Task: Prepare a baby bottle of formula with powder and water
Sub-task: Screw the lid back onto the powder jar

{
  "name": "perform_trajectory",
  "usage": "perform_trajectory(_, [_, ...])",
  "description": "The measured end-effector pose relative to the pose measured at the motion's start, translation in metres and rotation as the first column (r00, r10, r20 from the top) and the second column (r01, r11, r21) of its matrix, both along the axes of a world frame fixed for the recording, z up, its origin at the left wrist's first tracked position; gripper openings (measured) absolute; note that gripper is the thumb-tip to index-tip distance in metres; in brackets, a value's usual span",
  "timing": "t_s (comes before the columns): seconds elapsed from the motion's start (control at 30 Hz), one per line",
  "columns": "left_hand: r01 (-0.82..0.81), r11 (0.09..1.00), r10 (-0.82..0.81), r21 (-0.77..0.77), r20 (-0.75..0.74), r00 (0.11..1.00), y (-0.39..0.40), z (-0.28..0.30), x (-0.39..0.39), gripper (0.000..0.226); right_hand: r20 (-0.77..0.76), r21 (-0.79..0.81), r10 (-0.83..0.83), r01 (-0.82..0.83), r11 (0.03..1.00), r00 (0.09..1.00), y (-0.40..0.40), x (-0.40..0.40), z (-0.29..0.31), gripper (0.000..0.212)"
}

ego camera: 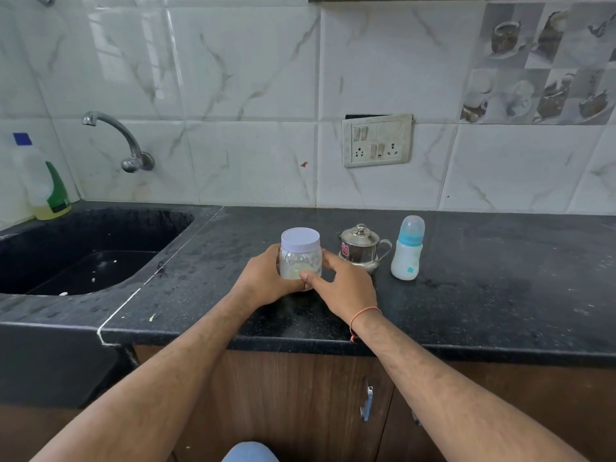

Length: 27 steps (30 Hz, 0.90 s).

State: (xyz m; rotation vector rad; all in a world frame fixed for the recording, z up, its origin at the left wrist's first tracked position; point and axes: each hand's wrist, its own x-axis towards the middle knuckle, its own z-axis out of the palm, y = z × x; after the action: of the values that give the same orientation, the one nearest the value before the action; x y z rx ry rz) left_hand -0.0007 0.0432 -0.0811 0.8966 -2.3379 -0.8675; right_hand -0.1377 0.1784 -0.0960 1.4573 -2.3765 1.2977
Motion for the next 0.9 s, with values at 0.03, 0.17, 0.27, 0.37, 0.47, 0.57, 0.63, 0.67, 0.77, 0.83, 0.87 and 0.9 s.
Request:
perform_trajectory(0.03, [0.002, 1.000, -0.002, -0.001, -0.002, 1.000, -0.003, 0.000, -0.002, 0.082, -0.012, -0.003, -0.009, 0.009, 1.000, 1.000, -0.003, -0.002, -0.001, 0.060])
perform_trajectory(0.17, [0.003, 1.000, -0.003, -0.010, -0.012, 1.000, -0.015, 0.000, -0.012, 0.084, -0.031, 0.009, -0.023, 0.023, 1.000, 0.999, -0.015, -0.010, -0.004, 0.057])
perform_trajectory(0.27, [0.004, 1.000, -0.004, -0.008, -0.014, 1.000, -0.023, 0.001, -0.021, 0.085, -0.048, 0.024, -0.046, 0.047, 0.999, 0.998, -0.024, -0.017, -0.005, 0.055])
perform_trajectory(0.37, [-0.001, 1.000, 0.001, -0.005, -0.006, 1.000, -0.030, 0.000, -0.029, 0.084, -0.106, 0.049, -0.088, 0.094, 0.994, 0.990, -0.031, -0.021, -0.007, 0.052])
perform_trajectory(0.47, [-0.001, 1.000, 0.001, 0.003, -0.014, 1.000, -0.034, -0.003, -0.035, 0.087, -0.122, 0.050, -0.101, 0.108, 0.993, 0.987, -0.034, -0.023, -0.008, 0.047])
perform_trajectory(0.57, [-0.001, 1.000, 0.001, 0.018, -0.024, 1.000, -0.034, -0.006, -0.036, 0.090, -0.091, 0.005, -0.107, 0.108, 0.994, 0.990, -0.030, -0.018, -0.005, 0.041])
perform_trajectory(0.63, [0.007, 1.000, -0.006, 0.021, -0.024, 1.000, -0.035, -0.008, -0.036, 0.091, -0.122, -0.073, -0.133, 0.125, 0.990, 0.984, -0.021, -0.017, -0.002, 0.035])
perform_trajectory(0.67, [0.006, 1.000, -0.006, 0.023, -0.025, 1.000, -0.037, -0.009, -0.036, 0.093, -0.182, -0.125, -0.146, 0.125, 0.984, 0.972, -0.017, -0.018, 0.001, 0.031])
perform_trajectory(0.77, [0.012, 0.999, -0.011, 0.044, -0.027, 1.000, -0.042, -0.012, -0.036, 0.094, -0.448, -0.181, -0.233, 0.167, 0.969, 0.863, -0.004, -0.039, 0.021, 0.040])
perform_trajectory(0.83, [0.028, 0.998, -0.026, 0.054, -0.039, 0.999, -0.044, -0.015, -0.035, 0.093, -0.553, -0.035, -0.250, 0.277, 0.960, 0.795, 0.003, -0.059, 0.047, 0.059])
perform_trajectory(0.87, [0.034, 0.998, -0.031, 0.060, -0.050, 0.998, -0.044, -0.018, -0.034, 0.093, -0.581, 0.082, -0.227, 0.334, 0.939, 0.781, 0.005, -0.068, 0.059, 0.068])
perform_trajectory(0.9, [0.040, 0.997, -0.036, 0.065, -0.061, 0.997, -0.045, -0.020, -0.034, 0.094, -0.610, 0.193, -0.191, 0.378, 0.906, 0.769, 0.005, -0.076, 0.070, 0.073])
